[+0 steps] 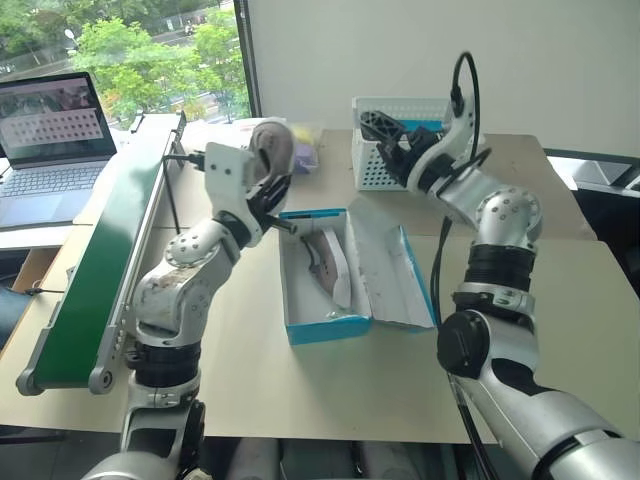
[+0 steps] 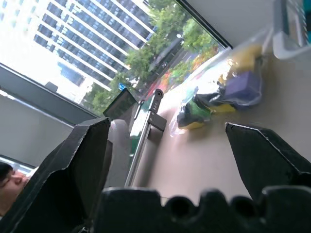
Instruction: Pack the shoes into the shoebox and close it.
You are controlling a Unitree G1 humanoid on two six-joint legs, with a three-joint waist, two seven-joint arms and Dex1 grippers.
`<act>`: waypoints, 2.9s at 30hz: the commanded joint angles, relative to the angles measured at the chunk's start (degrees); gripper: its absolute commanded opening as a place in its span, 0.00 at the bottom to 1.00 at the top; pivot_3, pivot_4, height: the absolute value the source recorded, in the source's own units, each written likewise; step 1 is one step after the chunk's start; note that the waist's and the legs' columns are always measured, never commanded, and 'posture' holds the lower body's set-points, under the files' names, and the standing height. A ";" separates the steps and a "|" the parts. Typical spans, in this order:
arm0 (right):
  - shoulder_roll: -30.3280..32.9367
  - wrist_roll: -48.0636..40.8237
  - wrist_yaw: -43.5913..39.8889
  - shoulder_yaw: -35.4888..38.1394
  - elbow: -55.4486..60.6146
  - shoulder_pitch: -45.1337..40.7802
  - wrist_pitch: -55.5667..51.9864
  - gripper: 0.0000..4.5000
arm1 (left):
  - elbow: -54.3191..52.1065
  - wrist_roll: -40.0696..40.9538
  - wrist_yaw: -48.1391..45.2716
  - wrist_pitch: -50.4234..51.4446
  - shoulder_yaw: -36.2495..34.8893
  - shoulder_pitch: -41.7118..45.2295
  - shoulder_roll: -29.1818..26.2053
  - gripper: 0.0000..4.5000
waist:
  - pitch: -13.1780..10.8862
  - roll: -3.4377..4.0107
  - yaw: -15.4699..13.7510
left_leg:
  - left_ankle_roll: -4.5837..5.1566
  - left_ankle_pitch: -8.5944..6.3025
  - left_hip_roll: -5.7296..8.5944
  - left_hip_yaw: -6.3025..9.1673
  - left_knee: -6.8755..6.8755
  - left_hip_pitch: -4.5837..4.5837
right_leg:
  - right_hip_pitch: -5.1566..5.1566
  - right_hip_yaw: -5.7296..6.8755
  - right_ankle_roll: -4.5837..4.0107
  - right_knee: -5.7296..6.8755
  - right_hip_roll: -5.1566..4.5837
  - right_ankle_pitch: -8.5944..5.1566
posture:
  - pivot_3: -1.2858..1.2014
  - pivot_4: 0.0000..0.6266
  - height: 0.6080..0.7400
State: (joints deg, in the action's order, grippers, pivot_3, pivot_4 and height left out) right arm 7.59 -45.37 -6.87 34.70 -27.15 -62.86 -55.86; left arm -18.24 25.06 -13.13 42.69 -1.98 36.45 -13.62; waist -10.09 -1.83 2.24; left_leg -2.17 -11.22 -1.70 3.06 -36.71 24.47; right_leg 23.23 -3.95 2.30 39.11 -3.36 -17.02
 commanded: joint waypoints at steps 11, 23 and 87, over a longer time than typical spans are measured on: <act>1.93 -9.12 0.50 1.07 2.91 -2.54 -4.43 1.00 | -4.87 8.14 1.54 4.95 1.44 3.70 9.68 0.01 | -0.01 0.02 0.26 | 0.02 0.01 -0.01 -0.03 -0.05 -0.01 | -0.02 -0.04 0.01 -0.10 0.04 0.00 | 0.52 0.24 1.00; 3.78 -12.72 -1.76 -5.45 11.63 1.45 -13.18 0.94 | -2.79 10.17 -0.74 5.73 2.11 5.93 9.75 0.00 | -0.03 0.05 0.24 | 0.02 0.01 -0.01 -0.01 -0.05 -0.02 | -0.03 -0.03 0.01 -0.14 0.05 -0.01 | 0.52 0.24 1.00; -1.04 2.39 -7.94 -18.63 12.64 11.16 -24.98 0.09 | -5.34 16.89 -3.47 15.06 -11.83 -8.65 -20.58 0.64 | -0.10 0.16 0.35 | 0.01 0.00 -0.05 0.02 0.01 -0.10 | 0.02 -0.04 0.01 -0.17 0.10 -0.01 | 0.52 0.24 1.00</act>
State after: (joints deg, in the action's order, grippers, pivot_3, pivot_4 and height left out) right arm 6.38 -43.81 -14.56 16.37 -14.73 -52.52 -82.93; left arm -21.82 42.83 -16.18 59.76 -13.89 27.91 -33.56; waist -10.19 -1.66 2.59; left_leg -2.15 -11.22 -1.74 3.08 -36.71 24.37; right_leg 23.24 -3.99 2.31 38.93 -3.26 -17.03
